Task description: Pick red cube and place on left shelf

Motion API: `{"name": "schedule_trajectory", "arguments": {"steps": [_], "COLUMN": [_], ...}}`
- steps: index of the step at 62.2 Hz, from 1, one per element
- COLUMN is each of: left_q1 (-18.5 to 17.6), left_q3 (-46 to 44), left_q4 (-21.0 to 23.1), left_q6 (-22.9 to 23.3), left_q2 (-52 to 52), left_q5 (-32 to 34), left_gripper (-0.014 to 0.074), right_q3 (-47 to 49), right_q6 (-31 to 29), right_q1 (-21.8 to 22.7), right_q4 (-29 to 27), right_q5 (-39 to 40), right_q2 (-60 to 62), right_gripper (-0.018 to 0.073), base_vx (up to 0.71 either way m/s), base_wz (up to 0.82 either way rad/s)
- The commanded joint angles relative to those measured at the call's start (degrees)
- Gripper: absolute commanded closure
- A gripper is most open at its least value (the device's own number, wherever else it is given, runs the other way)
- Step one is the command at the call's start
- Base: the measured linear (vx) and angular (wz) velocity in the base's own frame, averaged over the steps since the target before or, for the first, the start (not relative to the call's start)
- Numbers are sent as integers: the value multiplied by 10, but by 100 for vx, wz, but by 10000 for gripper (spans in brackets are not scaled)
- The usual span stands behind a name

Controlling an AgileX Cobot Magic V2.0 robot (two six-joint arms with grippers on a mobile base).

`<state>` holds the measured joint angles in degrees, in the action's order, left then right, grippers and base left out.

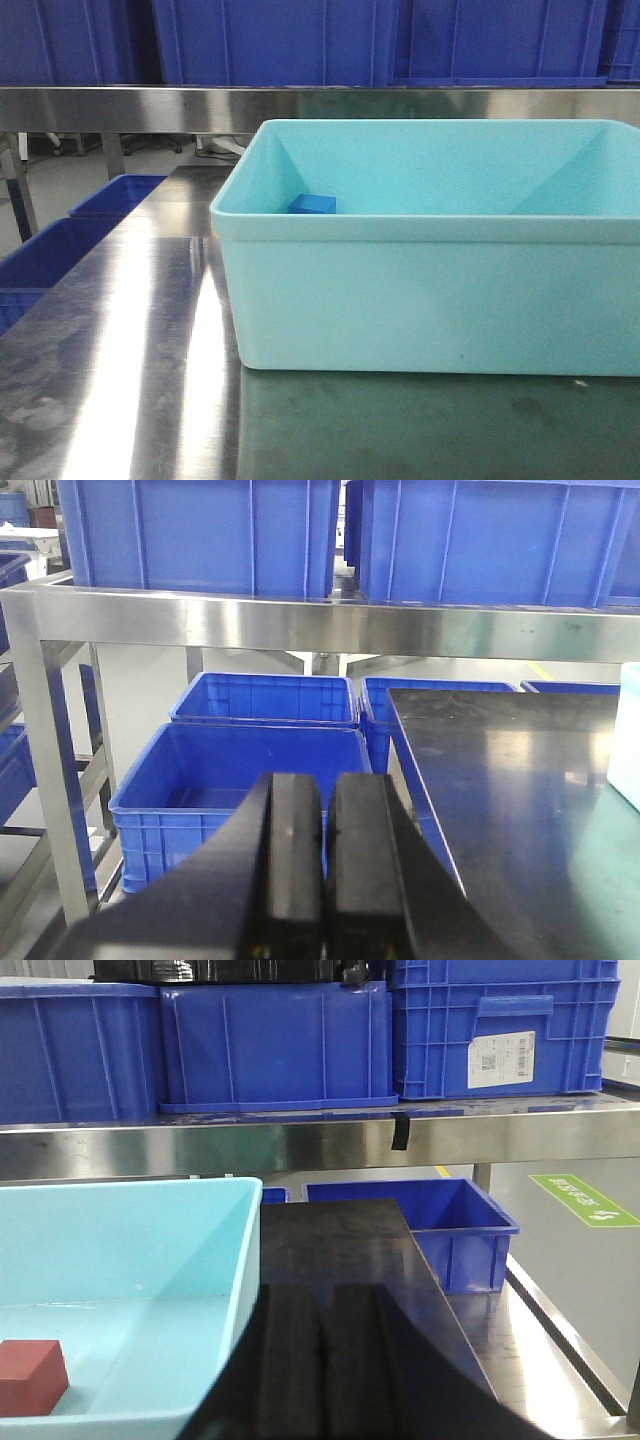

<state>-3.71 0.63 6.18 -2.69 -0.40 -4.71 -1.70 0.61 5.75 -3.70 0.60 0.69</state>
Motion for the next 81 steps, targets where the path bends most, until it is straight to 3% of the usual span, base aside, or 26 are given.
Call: {"name": "schedule_trajectory", "arguments": {"steps": [1, 68, 74, 81], "left_q1": [-3, -3, -3, -3], "left_q3": [14, 14, 14, 14], "left_q4": [3, 3, 3, 3], "left_q6": [4, 4, 4, 4], "left_q2": [-9, -9, -9, -9], "left_q5": [52, 52, 52, 52], "left_gripper": [495, 495, 495, 495], "right_q3": [14, 19, 46, 115], "right_q6": [-1, 3, 14, 8], "right_q1": [3, 3, 3, 3], "right_q4": [-2, -10, -34, -17], "right_q5": [51, 85, 55, -6], "right_q2": [9, 9, 9, 1], "right_gripper": [510, 510, 510, 510], "base_vx": [0, 0, 0, 0], "base_wz": [0, 0, 0, 0]}}
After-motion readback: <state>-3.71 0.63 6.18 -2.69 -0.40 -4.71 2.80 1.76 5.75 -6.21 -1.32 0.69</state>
